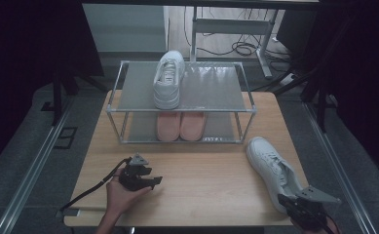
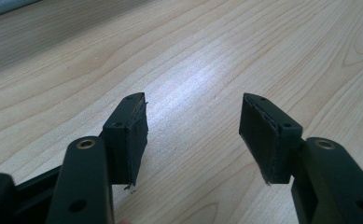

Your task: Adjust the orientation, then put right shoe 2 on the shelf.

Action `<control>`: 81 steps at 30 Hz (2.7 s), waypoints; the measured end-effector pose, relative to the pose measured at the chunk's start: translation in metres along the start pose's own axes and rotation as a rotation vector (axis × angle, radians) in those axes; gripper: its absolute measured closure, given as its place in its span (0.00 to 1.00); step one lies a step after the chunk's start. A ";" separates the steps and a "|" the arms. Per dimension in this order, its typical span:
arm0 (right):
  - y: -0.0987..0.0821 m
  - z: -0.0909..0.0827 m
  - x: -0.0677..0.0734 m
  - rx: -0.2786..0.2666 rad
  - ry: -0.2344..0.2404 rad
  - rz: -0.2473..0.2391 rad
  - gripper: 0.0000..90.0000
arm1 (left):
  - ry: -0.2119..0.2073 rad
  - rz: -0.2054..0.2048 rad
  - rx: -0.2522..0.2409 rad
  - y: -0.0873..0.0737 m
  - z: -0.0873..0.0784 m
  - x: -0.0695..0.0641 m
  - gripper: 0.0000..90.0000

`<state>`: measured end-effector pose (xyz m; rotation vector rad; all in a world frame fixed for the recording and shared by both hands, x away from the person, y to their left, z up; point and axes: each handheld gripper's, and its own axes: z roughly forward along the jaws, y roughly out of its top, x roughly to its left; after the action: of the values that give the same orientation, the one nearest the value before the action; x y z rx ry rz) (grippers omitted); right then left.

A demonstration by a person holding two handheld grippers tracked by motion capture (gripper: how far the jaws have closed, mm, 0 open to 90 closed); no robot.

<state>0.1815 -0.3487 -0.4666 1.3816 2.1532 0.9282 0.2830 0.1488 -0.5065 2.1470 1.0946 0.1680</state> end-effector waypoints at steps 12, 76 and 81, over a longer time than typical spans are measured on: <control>0.027 0.001 0.001 -0.066 0.065 -0.044 1.00 | -0.007 -0.012 -0.014 0.001 -0.001 0.000 0.45; 0.058 0.043 -0.084 0.097 0.004 0.038 0.62 | -0.009 -0.005 -0.004 0.001 -0.004 0.002 0.46; 0.059 0.058 -0.086 0.127 -0.028 0.042 0.67 | -0.014 -0.006 -0.009 0.001 -0.005 0.002 0.45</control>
<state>0.2930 -0.3922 -0.4648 1.4955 2.2036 0.7944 0.2831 0.1520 -0.5023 2.1335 1.0906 0.1545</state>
